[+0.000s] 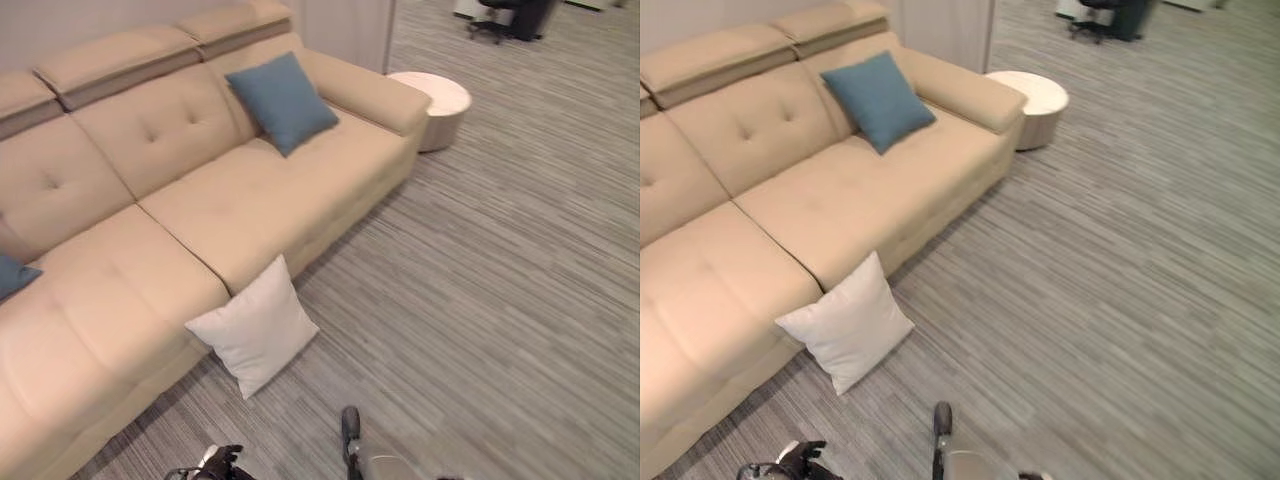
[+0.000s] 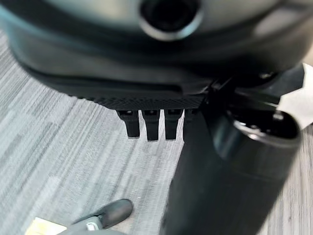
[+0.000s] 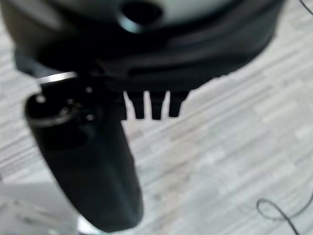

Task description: Pick up all the scattered cushions and arrange them neatly on the sofa.

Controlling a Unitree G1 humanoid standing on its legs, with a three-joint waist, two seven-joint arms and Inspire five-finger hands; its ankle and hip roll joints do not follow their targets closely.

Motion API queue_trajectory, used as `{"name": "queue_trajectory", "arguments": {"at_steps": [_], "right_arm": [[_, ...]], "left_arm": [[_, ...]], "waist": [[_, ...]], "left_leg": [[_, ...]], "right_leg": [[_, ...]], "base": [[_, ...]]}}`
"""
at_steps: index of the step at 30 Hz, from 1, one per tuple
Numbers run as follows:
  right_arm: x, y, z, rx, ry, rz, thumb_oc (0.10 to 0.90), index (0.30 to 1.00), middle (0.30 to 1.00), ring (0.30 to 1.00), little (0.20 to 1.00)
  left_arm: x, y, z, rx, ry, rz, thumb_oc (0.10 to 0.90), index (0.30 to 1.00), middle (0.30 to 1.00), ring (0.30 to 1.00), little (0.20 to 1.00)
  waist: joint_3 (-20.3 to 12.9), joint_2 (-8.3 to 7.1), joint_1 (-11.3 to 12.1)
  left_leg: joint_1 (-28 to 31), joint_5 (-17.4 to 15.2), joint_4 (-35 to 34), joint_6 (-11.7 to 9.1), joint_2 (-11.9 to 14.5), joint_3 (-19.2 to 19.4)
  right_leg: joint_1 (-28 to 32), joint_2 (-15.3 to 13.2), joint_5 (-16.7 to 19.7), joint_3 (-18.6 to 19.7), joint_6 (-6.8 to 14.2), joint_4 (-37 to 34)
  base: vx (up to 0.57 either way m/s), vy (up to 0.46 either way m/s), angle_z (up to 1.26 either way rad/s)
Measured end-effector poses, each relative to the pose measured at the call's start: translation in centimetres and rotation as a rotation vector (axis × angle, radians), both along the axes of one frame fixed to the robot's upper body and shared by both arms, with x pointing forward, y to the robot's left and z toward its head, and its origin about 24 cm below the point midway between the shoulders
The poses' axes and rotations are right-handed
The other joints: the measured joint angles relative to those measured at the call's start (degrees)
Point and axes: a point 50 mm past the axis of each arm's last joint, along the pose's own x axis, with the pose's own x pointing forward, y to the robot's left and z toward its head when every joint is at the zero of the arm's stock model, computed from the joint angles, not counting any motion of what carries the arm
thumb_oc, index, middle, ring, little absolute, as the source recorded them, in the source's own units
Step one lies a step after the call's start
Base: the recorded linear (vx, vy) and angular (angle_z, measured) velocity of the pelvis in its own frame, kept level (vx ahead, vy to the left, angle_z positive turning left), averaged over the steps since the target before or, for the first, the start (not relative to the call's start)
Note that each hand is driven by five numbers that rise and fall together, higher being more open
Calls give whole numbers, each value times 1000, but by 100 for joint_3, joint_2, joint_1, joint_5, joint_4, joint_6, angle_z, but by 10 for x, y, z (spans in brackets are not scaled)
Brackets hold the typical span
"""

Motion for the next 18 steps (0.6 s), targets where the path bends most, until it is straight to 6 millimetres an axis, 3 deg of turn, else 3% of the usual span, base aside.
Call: {"name": "queue_trajectory", "arguments": {"at_steps": [1,4,5,6,7,11,12,14,15,16,17,18], "right_arm": [[17,-12,6,-30,-50,0,800,900,900,900,900],[50,-20,17,-53,-144,19,800,900,900,900,900],[51,-18,17,-47,-153,24,800,900,900,900,900],[53,-17,18,-46,-165,26,800,900,900,900,900],[52,-18,18,-49,-169,25,800,900,900,900,900],[39,-11,11,-27,-118,-1,800,900,900,900,900],[39,-13,12,-30,-120,-4,800,900,900,900,900],[31,-15,10,-31,-103,-30,800,900,900,900,900],[18,-16,8,-30,-70,-36,800,900,900,900,900],[14,-16,7,-26,-58,-37,800,900,900,900,900],[12,-13,6,-19,-51,-38,800,900,900,900,900],[11,-8,4,-8,-49,-34,800,900,900,900,900]], "left_arm": [[11,1,4,-29,-71,91,800,900,900,900,900],[27,2,10,-33,-120,95,800,900,900,900,900],[29,3,11,-28,-130,77,800,900,900,900,900],[29,2,11,-29,-134,68,800,900,900,900,900],[33,-2,12,-36,-139,43,800,900,900,900,900],[38,-3,14,-41,-157,32,800,900,900,900,900],[38,-3,14,-41,-157,33,800,900,900,900,900],[26,0,9,-45,-114,61,800,900,900,900,900],[16,2,6,-41,-72,70,800,900,900,900,900],[8,4,3,-36,-46,80,800,900,900,900,900],[-1,6,1,-31,-19,92,800,900,900,900,900],[-2,8,1,-25,-14,83,800,900,900,900,900]], "waist": [[38,-93,165],[149,-81,192],[164,-184,178],[164,-198,174],[167,-175,5],[199,-154,27],[198,-157,21],[131,-200,6],[-125,-233,9],[-224,-151,19],[-243,-119,26],[-260,-92,38]], "left_leg": [[-1070,77,1963,-382,48,220],[-1733,90,2239,-403,293,475],[-1691,89,1464,-356,302,656],[-1698,106,1138,-366,300,796],[-1771,267,181,-367,296,1178],[-1869,1065,-948,-355,293,1572],[-1864,1066,-949,-352,277,1588],[-1388,1048,-1062,85,33,1571],[-1228,1021,-1083,185,-135,1574],[-1068,1015,-1218,404,-201,1597],[-806,1201,-1433,587,-160,1545],[-599,1159,-1487,643,-105,1402]], "right_leg": [[433,10,33,-66,-399,-479],[864,166,-246,-266,-636,-633],[1137,190,-309,-442,-562,-661],[1206,200,-422,-509,-485,-675],[1250,231,-603,-764,-335,-700],[1499,533,-790,-904,-168,-656],[1552,555,-832,-898,-162,-656],[1950,523,-1126,-916,-24,-653],[2048,514,-1210,-894,-16,-651],[2125,554,-1313,-874,111,-587],[2184,582,-1415,-811,212,-300],[1809,539,-1623,-753,351,873]], "base": [[245,-257,53],[267,-138,27],[253,-9,30],[321,7,61],[206,34,68],[235,87,29],[285,184,-26],[269,190,-20],[211,181,-4],[211,226,-4],[140,243,15],[102,201,28]]}}
